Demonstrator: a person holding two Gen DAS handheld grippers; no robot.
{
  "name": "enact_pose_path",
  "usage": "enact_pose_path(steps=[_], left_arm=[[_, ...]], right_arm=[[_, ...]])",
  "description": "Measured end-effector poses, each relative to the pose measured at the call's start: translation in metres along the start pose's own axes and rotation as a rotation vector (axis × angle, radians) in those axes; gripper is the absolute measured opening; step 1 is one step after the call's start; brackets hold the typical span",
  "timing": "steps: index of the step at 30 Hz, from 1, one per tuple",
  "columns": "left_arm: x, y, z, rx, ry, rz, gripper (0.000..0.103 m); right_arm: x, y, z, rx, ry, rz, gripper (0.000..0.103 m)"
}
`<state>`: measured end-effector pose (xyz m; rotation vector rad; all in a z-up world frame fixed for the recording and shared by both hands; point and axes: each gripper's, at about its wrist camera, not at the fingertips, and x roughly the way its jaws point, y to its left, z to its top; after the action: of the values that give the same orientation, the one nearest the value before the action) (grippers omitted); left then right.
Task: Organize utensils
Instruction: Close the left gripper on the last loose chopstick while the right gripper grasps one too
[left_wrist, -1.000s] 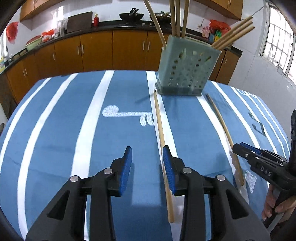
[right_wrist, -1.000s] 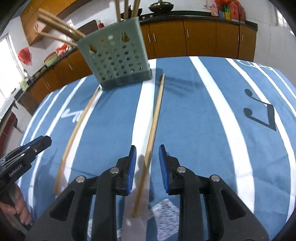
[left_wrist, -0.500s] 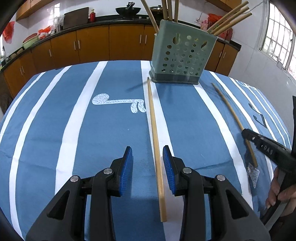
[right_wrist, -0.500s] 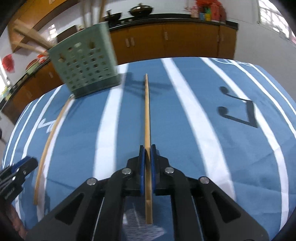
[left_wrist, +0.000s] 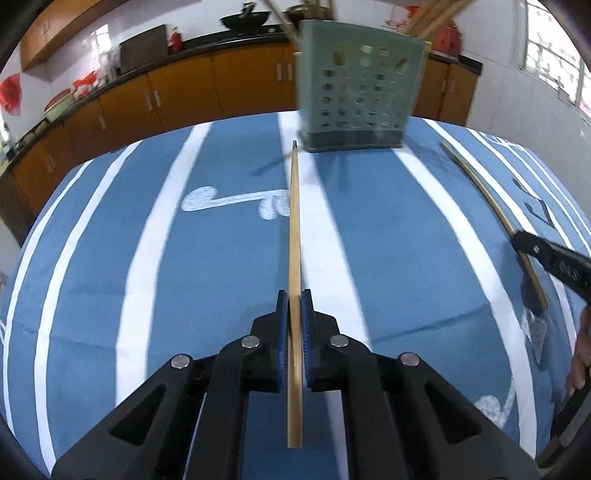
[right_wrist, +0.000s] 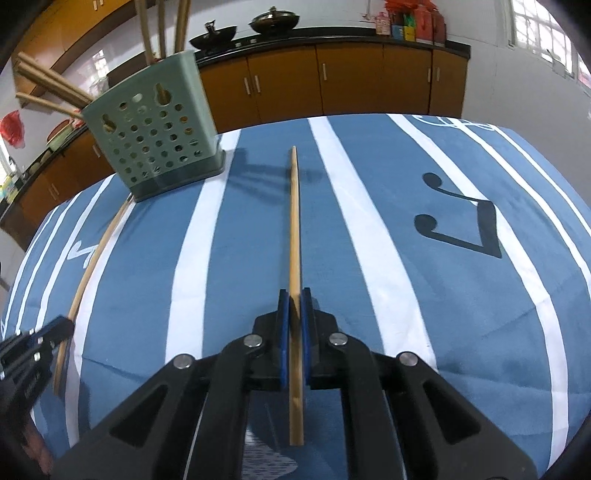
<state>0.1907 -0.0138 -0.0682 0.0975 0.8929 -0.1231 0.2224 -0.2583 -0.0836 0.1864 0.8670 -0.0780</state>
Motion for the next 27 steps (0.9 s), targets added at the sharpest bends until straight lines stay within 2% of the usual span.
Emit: enact_pose_path(steps=[5, 10, 14, 22, 27], left_arm=[[0.009, 0.031, 0.01, -0.087, 0.01, 0.029, 0.007], [0.014, 0.044, 0.015, -0.134, 0.0, 0.014, 0.008], [0.015, 0.039, 0.014, -0.113, -0.015, 0.035, 0.009], [0.016, 0.04, 0.015, -0.118, -0.014, 0.027, 0.01], [0.016, 0.038, 0.015, -0.105, -0.015, 0.021, 0.015]], right_arm=[[0.002, 0.008, 0.001, -0.046, 0.001, 0.013, 0.007], [0.004, 0.016, 0.003, -0.079, 0.005, 0.02, 0.008], [0.004, 0.015, 0.003, -0.077, 0.008, 0.025, 0.009], [0.005, 0.016, 0.003, -0.087, 0.008, 0.012, 0.009], [0.005, 0.016, 0.003, -0.088, 0.007, 0.012, 0.009]])
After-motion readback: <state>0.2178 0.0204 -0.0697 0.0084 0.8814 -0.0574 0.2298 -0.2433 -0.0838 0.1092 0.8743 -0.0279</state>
